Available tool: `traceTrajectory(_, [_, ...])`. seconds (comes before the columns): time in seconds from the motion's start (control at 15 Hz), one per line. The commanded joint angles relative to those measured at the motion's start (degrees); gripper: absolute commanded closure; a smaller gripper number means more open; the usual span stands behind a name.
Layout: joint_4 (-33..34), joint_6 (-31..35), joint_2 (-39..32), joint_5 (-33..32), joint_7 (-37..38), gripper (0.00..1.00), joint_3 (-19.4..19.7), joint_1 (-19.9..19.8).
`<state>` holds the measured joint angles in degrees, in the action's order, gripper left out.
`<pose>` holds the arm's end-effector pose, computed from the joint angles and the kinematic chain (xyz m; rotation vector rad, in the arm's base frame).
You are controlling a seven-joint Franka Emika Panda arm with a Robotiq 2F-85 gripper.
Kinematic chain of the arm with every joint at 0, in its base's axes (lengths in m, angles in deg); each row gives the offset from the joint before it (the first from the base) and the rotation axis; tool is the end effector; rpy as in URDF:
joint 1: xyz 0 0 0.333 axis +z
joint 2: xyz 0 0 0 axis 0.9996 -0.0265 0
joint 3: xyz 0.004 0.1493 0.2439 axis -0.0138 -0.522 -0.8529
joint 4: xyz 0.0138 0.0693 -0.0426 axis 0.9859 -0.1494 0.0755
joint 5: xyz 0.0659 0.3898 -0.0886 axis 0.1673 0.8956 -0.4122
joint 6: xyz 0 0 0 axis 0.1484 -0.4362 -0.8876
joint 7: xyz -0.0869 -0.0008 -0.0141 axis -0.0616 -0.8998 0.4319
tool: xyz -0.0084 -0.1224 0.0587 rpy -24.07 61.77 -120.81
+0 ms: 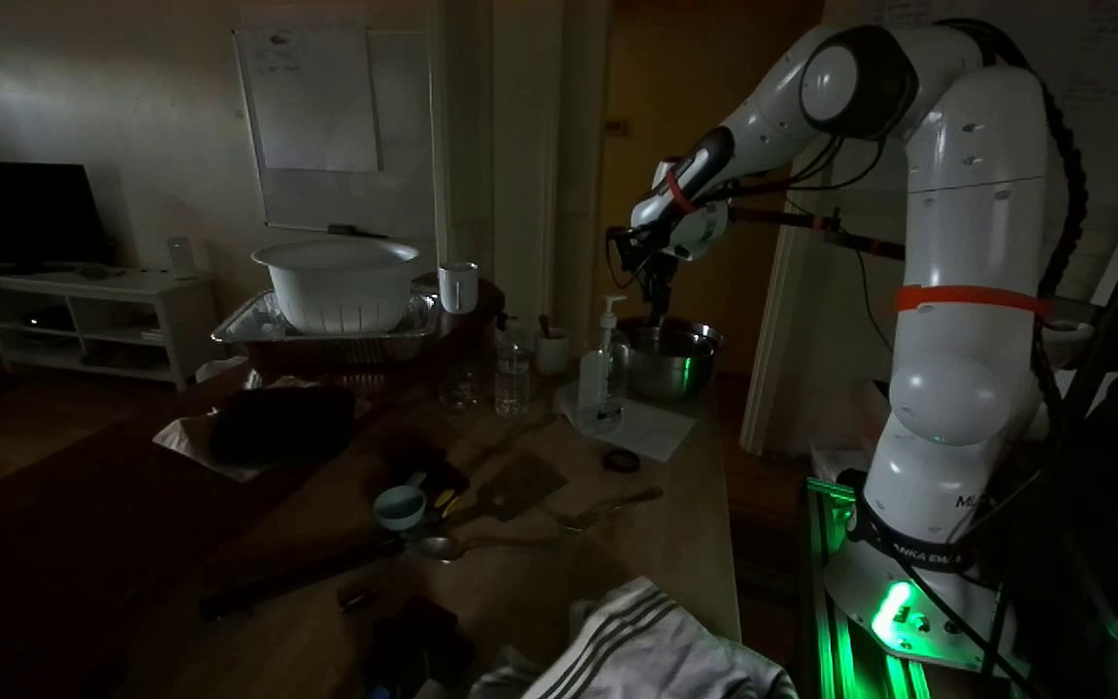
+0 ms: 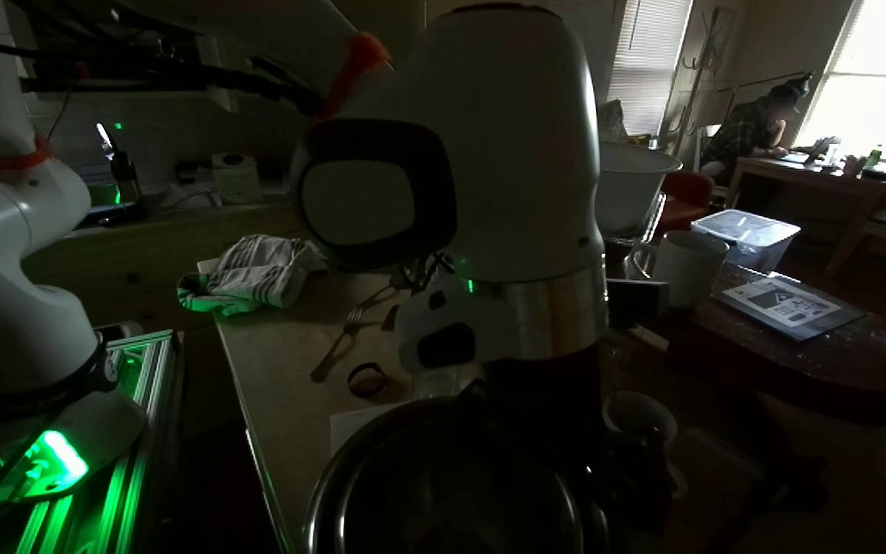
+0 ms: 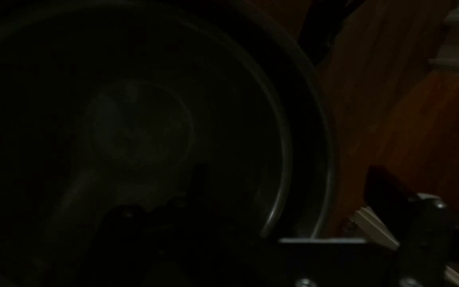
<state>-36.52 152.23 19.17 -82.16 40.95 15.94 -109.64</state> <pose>0.4298 -0.4339 0.2914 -0.7324 2.9647 -0.4186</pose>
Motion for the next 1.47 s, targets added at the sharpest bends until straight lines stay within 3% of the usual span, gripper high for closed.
traceTrajectory(0.0, [-3.68, 0.65, 2.58, 0.36, 0.72, 0.00, 0.57, 1.02])
traceTrajectory(0.53, [-1.60, -0.66, -0.77, 1.98, 2.45, 0.07, 0.71, 0.45])
traceTrajectory(0.73, [-0.77, -1.29, -2.12, 2.44, 3.13, 0.29, 0.92, 0.34])
traceTrajectory(0.8, [-0.19, -1.58, -2.78, 2.79, 3.33, 0.32, 1.02, 0.20])
traceTrajectory(0.93, [0.85, -1.98, -4.13, 3.63, 3.86, 0.27, 1.28, -0.08])
traceTrajectory(1.27, [3.71, -2.82, -6.44, 6.07, 4.36, 0.26, 2.02, -0.96])
traceTrajectory(1.33, [4.13, -3.08, -6.89, 6.22, 4.44, 0.29, 2.12, -1.04])
traceTrajectory(1.4, [4.40, -3.42, -7.26, 6.30, 4.55, 0.43, 2.15, -1.02])
